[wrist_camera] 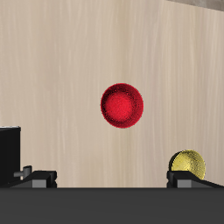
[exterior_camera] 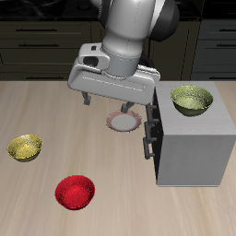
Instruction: Place the red bowl on the plate
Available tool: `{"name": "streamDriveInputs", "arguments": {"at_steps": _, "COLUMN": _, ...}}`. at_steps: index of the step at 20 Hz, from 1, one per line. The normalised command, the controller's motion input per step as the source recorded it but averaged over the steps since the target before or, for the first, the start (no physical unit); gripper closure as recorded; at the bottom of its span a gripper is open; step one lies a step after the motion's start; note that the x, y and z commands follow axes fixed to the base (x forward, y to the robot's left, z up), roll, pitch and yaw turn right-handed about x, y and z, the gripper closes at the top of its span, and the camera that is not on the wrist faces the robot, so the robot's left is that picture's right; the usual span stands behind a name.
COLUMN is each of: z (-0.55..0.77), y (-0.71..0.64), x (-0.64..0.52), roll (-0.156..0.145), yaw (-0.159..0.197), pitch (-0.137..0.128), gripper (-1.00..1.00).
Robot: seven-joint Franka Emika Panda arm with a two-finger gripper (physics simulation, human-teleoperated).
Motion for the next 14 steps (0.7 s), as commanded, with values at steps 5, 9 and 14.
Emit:
{"name": "streamDriveInputs", "arguments": {"at_steps": 5, "z": 0.09, "y": -0.05, "x": 0.22, "roll": -0.007, "yaw": -0.009, "pitch": -0.035, "gripper": -1.0}}
{"name": "streamDriveInputs", "arguments": {"at_steps": 9, "z": 0.09, "y": -0.04, "x": 0.17, "roll": -0.031, "yaw": 0.003, "pitch": -0.03, "gripper": -1.0}}
{"name": "streamDriveInputs", "arguments": {"at_steps": 14, "z": 0.04, "y": 0.01, "x": 0.18, "roll": 0.01, "yaw": -0.016, "pitch": -0.012, "gripper": -1.0}}
